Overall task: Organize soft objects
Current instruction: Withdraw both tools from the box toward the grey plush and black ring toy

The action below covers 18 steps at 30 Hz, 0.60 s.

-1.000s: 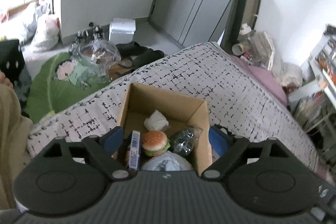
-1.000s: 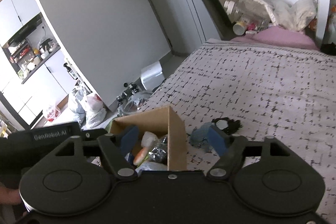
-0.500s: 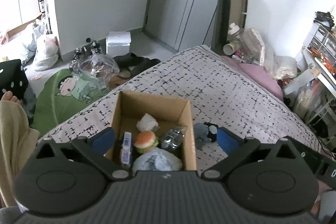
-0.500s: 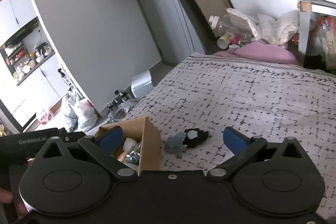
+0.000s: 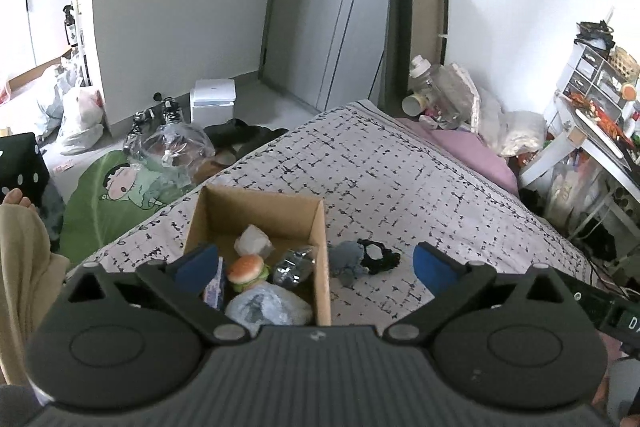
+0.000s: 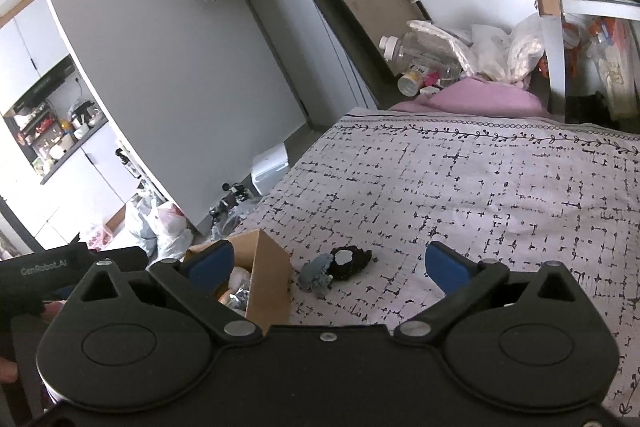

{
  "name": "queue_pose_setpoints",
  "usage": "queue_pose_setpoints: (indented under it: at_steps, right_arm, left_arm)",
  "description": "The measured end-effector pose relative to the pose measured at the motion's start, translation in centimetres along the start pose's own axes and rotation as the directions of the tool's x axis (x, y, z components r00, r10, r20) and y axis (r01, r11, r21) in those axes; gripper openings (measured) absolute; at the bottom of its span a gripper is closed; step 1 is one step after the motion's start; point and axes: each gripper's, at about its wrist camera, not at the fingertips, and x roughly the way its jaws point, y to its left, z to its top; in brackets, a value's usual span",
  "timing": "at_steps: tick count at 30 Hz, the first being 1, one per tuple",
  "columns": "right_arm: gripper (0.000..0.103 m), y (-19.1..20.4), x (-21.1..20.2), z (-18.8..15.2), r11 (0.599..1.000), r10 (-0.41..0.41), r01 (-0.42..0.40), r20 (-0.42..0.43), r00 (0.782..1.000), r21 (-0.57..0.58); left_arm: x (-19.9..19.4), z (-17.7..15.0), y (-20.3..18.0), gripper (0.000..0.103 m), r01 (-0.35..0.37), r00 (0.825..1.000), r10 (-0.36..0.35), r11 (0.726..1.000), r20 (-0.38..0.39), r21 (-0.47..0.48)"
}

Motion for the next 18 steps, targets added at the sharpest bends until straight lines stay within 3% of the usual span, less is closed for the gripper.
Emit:
queue_pose_setpoints:
  at_steps: [11,18]
  right_arm:
    - [0.103,-2.4,-0.9,-0.1,0.999,0.012,-0.012,0.001,1.0,0.046]
    - [0.103,-3.7,-1.1,0.0,0.997,0.016,-0.017,0.004,1.0,0.078]
  left_arm:
    - [-0.5,-0.7,-2.8,0.103,-0.036,0.999,0.036,0.998,-0.01,0.046]
    - [0.3,-1.1,-4.0,0.103,-0.033,0.998,0.036,0.998,-0.057,0.048]
